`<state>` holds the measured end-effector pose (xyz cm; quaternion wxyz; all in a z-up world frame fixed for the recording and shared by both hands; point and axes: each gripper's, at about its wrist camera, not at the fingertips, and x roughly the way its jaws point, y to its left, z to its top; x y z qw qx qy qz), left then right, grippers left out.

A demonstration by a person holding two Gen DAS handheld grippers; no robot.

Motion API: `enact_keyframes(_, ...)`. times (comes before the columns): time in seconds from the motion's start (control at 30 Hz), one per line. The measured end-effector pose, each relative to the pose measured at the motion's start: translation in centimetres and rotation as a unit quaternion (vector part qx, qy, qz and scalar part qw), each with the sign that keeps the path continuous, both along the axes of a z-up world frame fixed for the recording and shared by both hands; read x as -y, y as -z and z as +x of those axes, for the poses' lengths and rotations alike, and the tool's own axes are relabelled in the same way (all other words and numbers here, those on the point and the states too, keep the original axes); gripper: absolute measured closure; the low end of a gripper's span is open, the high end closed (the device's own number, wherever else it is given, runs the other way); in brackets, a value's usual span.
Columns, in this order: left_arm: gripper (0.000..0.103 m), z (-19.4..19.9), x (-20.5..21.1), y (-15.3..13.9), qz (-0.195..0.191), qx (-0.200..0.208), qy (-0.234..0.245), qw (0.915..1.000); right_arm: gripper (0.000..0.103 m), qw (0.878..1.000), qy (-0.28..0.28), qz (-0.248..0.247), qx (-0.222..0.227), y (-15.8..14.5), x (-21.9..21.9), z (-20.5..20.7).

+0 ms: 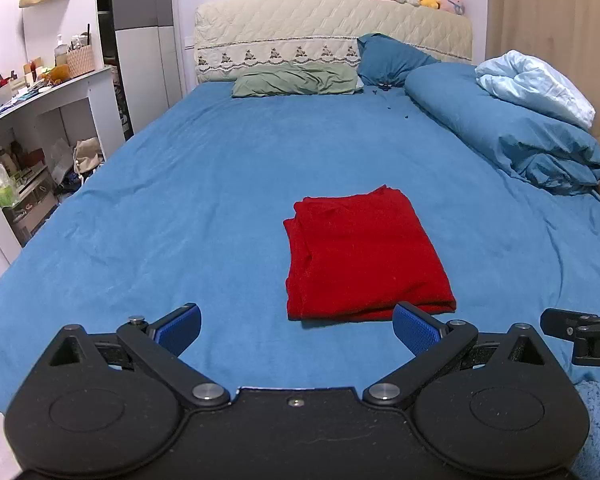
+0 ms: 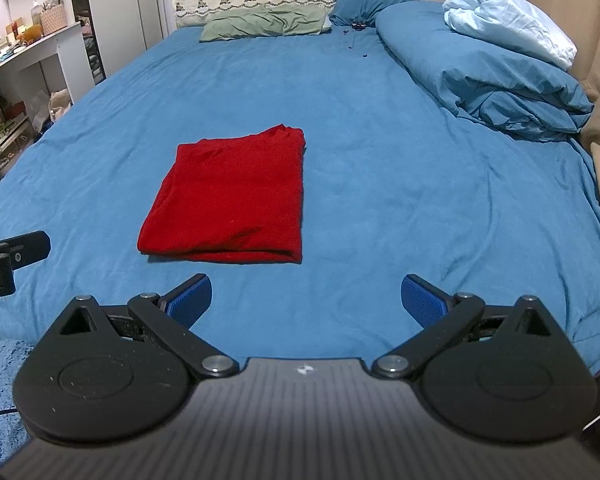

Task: Fold small clothes

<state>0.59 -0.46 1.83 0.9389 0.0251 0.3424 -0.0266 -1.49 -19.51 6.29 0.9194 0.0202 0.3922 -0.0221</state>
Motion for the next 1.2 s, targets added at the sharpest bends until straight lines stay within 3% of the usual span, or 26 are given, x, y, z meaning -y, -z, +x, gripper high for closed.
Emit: enact_keyframes(1.2,0.0,-0.35,-0.22,-0.32,-0.002,0.011,0.001,0.9999,0.0,1.0,-0.004,0.004,-0.002,0.28,-0.75,-0.08)
